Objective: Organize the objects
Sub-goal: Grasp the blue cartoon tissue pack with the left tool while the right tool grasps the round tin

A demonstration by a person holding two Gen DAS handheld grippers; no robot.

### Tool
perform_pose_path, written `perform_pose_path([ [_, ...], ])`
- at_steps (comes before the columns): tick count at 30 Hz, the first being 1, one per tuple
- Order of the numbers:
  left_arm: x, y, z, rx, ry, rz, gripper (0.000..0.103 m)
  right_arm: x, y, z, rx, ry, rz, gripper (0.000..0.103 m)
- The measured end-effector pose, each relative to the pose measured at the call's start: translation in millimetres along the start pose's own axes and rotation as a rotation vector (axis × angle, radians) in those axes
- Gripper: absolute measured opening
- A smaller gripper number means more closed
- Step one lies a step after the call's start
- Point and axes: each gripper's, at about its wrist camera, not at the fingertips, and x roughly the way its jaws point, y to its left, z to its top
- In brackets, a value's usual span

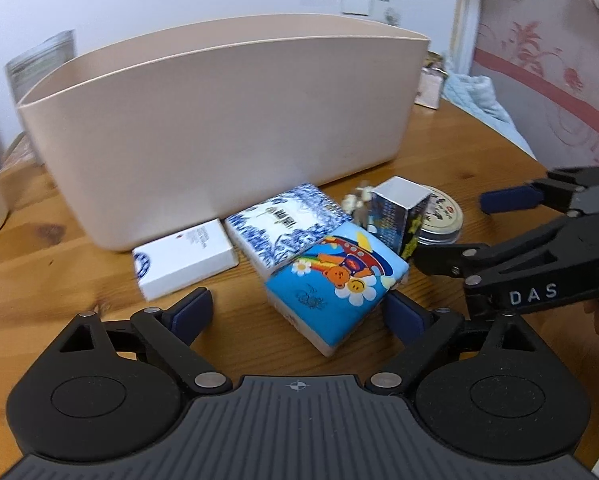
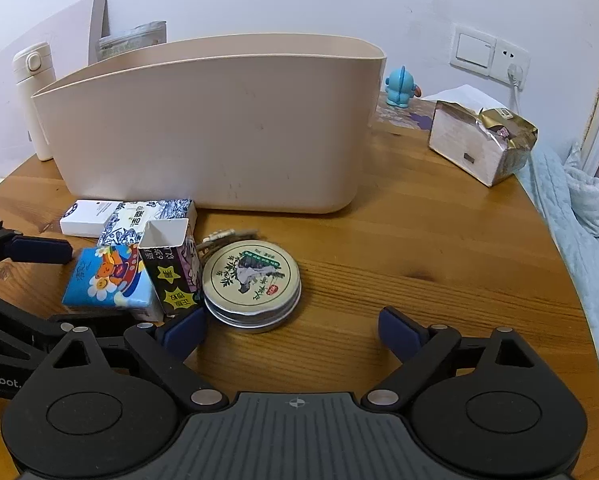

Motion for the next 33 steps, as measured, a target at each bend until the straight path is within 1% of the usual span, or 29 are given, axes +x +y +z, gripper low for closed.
perform_pose_path([
  [3, 6, -4, 4, 0.035, -0.007, -0.032, 0.094, 2, 0, 3, 0.003, -0.003, 0.008, 0.091],
  [5, 9, -5, 6, 0.039, -0.008, -0.032, 0.094, 4, 0, 5, -0.002, -0.005, 0.014, 0.089],
  [7, 9, -7, 6, 0.042, -0.005, -0.035, 0.093, 6, 0, 8, -0.004, -0.005, 0.015, 0.084],
  [8, 10, -9, 6, 0.049, -0.007, -0.038, 0.092, 6, 0, 9, -0.003, -0.004, 0.016, 0.084],
  [9, 9, -9, 5, 0.054, -0.011, -0.048, 0.088, 7, -1, 10, -0.003, -0.004, 0.018, 0.083],
  [10, 9, -11, 5, 0.067, -0.017, -0.061, 0.082, 7, 0, 11, -0.004, -0.005, 0.018, 0.08],
  [11, 8, -12, 5, 0.08, -0.021, -0.072, 0.08, 7, 1, 11, -0.006, -0.006, 0.023, 0.077],
  [12, 7, -13, 5, 0.088, -0.02, -0.078, 0.076, 7, 2, 11, -0.007, -0.008, 0.029, 0.071],
  [13, 7, -15, 5, 0.093, -0.019, -0.081, 0.075, 6, 4, 11, -0.012, -0.01, 0.035, 0.064],
  [14, 6, -15, 5, 0.094, -0.018, -0.084, 0.071, 5, 6, 11, -0.016, -0.012, 0.04, 0.061],
  [15, 6, -15, 5, 0.095, -0.018, -0.09, 0.067, 4, 8, 11, -0.02, -0.015, 0.046, 0.054],
  [16, 6, -14, 6, 0.099, -0.015, -0.095, 0.066, 3, 10, 10, -0.022, -0.016, 0.044, 0.051],
  [26, 2, -12, 5, 0.107, -0.016, -0.097, 0.057, -9, 7, -1, -0.007, -0.012, 0.042, 0.051],
  [33, -7, -4, 2, 0.058, -0.015, -0.098, 0.052, -20, 2, -9, 0.043, -0.005, 0.039, 0.051],
])
